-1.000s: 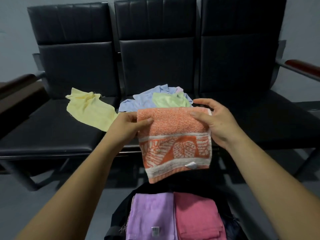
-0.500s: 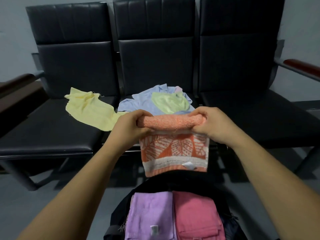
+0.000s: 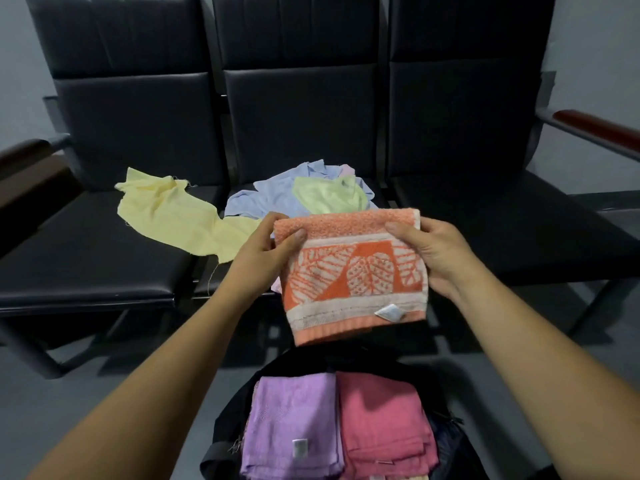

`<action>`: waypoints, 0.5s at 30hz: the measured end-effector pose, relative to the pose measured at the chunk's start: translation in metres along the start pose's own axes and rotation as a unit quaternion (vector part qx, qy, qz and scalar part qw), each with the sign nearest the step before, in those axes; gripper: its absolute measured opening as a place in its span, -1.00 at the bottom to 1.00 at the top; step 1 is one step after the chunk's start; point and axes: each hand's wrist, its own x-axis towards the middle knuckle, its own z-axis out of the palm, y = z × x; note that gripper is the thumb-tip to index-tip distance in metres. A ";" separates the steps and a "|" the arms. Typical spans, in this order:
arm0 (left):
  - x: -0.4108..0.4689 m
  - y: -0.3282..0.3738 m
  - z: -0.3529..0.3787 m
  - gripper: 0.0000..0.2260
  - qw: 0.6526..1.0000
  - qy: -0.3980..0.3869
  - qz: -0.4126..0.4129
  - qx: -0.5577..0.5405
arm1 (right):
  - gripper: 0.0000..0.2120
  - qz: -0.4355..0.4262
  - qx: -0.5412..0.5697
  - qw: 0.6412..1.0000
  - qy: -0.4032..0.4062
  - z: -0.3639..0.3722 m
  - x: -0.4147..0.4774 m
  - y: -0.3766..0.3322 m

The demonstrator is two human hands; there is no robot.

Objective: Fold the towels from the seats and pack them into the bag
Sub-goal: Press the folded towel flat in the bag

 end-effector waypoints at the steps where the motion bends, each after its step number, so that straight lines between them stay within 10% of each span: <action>1: -0.001 -0.004 0.005 -0.84 1.000 0.011 -0.015 0.004 | -0.70 0.011 0.017 1.000 0.018 -0.003 -0.001 0.006; 15: -0.044 -0.121 0.077 -0.60 0.972 -0.101 -0.209 0.050 | -0.78 0.224 -0.065 0.957 0.171 -0.063 -0.015 0.152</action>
